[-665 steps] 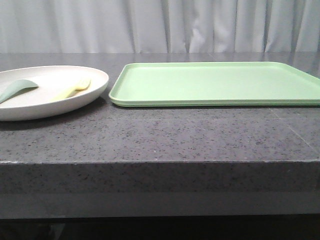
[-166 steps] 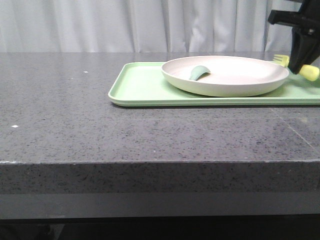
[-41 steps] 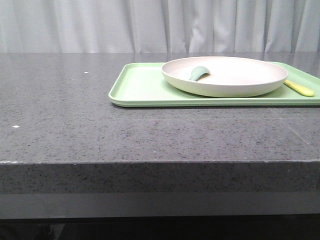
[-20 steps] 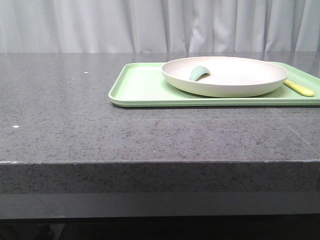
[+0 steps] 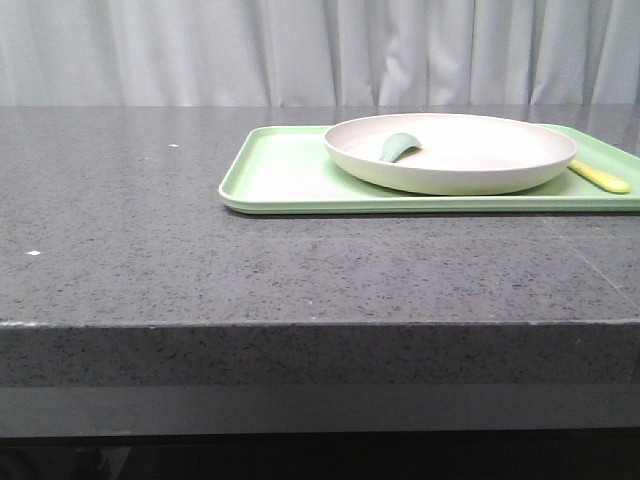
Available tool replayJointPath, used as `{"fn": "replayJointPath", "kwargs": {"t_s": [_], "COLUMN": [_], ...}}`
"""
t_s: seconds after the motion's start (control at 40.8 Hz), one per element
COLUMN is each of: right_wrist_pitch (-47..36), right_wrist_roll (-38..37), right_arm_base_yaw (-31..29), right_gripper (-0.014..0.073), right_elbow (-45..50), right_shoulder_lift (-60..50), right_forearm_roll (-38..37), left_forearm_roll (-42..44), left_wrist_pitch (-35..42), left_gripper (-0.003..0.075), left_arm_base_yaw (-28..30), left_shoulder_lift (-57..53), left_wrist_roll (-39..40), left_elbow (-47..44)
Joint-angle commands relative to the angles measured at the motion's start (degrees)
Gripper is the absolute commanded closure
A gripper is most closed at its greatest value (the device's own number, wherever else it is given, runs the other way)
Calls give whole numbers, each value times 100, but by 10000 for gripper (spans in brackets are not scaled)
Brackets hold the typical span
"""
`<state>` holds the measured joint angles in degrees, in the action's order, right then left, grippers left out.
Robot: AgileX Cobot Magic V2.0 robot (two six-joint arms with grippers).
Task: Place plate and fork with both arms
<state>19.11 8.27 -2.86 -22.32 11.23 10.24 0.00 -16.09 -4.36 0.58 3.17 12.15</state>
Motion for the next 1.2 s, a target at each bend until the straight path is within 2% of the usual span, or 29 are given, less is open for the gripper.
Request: {"fn": "replayJointPath", "kwargs": {"t_s": [0.0, 0.172, 0.27, 0.319, 1.176], "right_wrist_pitch": [-389, -382, -382, -382, -382], "right_wrist_roll": [67, 67, 67, 67, 67], "right_arm_base_yaw": [-23, -23, -23, -23, -23], "right_gripper": [663, 663, 663, 663, 663], "right_elbow": [-141, -141, -141, -141, -141], "right_shoulder_lift": [56, 61, 61, 61, 61], "right_forearm_roll": [6, 6, 6, 6, 6], "left_forearm_roll": [0, 0, 0, 0, 0], "left_wrist_pitch": [503, 638, 1018, 773, 799], "left_gripper": [738, 738, 738, 738, 738], "left_arm_base_yaw": [49, 59, 59, 59, 59], "left_shoulder_lift": [-236, -219, -219, -219, -205], "left_wrist_roll": [27, 27, 27, 27, 27], "left_elbow": [-271, -890, -1288, -1251, -1264]}}
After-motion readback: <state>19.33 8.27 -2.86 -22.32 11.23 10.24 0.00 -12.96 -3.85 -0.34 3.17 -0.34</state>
